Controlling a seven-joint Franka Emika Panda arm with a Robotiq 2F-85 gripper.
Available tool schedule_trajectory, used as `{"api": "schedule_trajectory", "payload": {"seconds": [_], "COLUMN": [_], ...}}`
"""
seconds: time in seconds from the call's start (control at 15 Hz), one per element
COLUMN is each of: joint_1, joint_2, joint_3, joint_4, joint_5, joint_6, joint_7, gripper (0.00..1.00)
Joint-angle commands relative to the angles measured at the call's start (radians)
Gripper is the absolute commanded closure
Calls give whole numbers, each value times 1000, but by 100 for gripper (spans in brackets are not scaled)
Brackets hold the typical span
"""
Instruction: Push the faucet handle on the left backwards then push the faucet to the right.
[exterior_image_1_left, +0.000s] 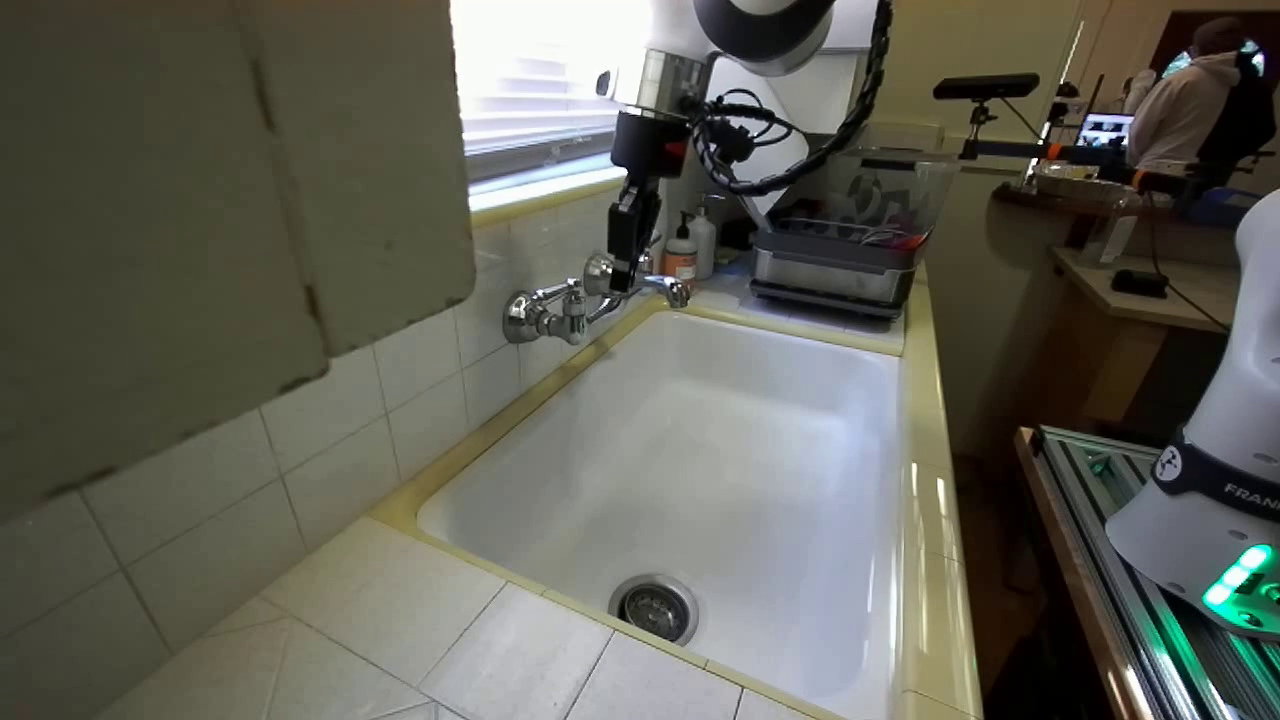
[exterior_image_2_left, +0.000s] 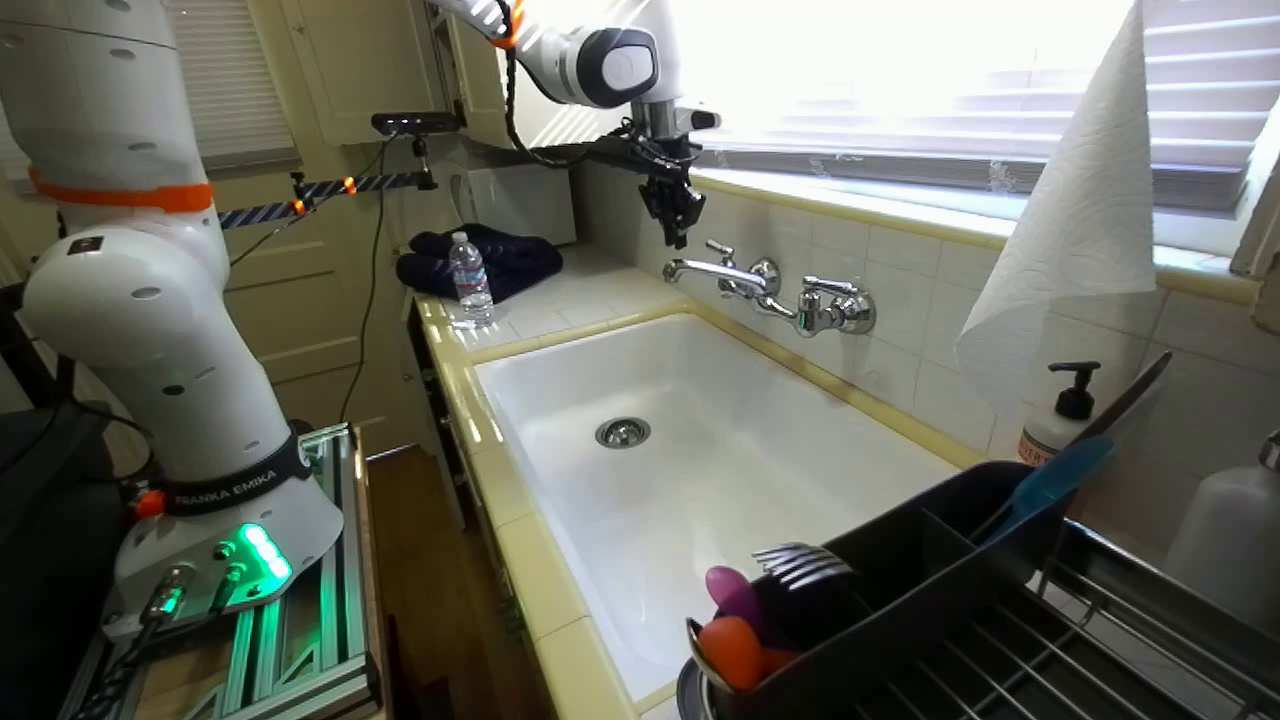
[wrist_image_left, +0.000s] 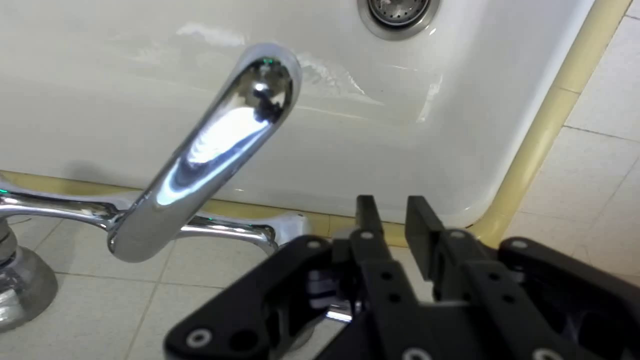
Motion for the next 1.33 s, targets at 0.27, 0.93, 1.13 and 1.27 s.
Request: {"api": "schedule_trajectory", "payload": {"seconds": [0.27,0.93,1.13,1.27], "joint_1": [3,-29,-28,-25], "joint_2": [-118,-66,-43,-29], "joint_3": [-36,-107,-113,-113], "joint_4": [-94,-58,-54,-53], "joint_5": [-44,-104,-111,-107], "joint_6": [-14,-25,-29,-29], "joint_7": [97,263,287,292], "gripper": [13,42,15,19]}}
